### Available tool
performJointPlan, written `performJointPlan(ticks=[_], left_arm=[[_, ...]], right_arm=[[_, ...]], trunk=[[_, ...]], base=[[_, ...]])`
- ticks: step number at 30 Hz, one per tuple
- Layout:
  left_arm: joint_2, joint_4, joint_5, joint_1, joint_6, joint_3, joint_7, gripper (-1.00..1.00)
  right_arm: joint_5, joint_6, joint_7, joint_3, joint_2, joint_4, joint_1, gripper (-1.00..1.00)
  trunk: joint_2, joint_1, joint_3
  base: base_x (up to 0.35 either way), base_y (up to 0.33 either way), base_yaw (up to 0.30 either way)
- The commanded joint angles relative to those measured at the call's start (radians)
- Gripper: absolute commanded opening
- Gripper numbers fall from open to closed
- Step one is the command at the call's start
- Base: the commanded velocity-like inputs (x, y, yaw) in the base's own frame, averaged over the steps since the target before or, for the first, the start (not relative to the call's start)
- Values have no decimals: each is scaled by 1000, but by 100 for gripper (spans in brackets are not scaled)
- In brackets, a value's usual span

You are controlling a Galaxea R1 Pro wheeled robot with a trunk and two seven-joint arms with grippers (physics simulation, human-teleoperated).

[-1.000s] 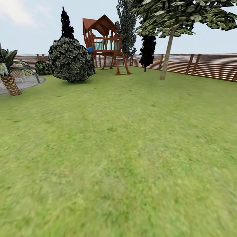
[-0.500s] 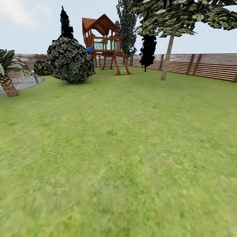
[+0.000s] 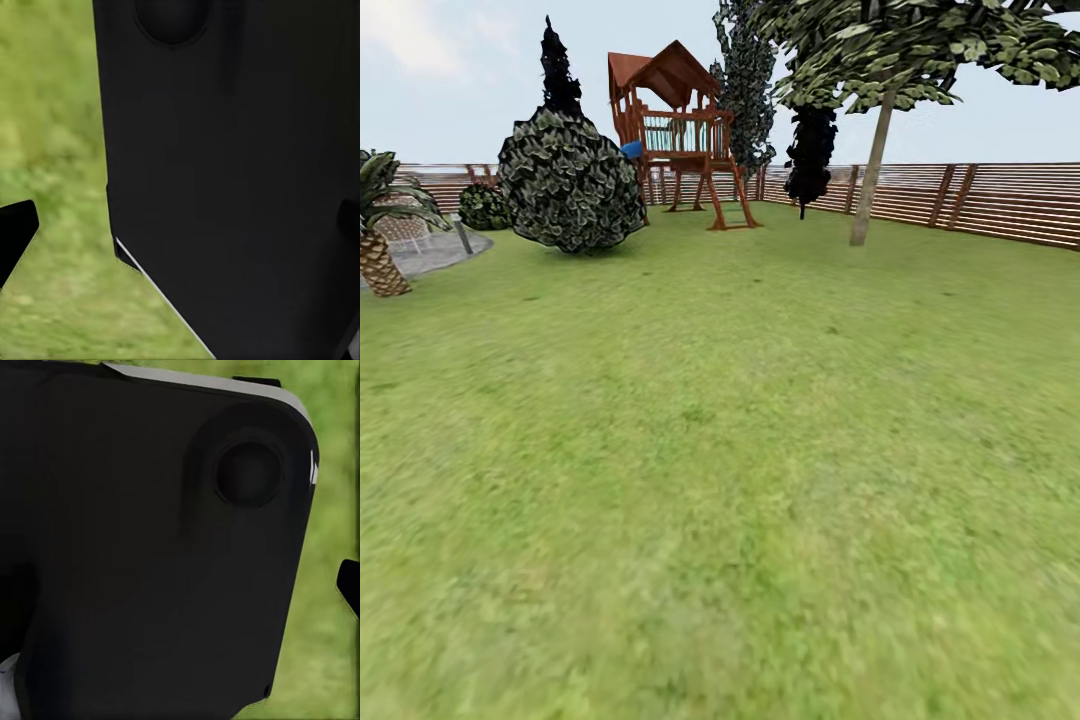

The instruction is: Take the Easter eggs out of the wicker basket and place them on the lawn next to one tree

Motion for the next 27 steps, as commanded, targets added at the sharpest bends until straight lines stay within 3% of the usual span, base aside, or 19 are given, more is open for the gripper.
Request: performJointPlan(ticks=[1, 27], left_arm=[[0, -1, 1, 0, -1, 1, 0, 100], [1, -1, 1, 0, -1, 1, 0, 100]], right_arm=[[5, -3, 2, 1, 0, 1, 0, 100], [7, -3, 1, 1, -1, -5, 0, 100]], trunk=[[0, 1, -1], [0, 1, -1]], base=[[321, 0, 0], [321, 0, 0]])
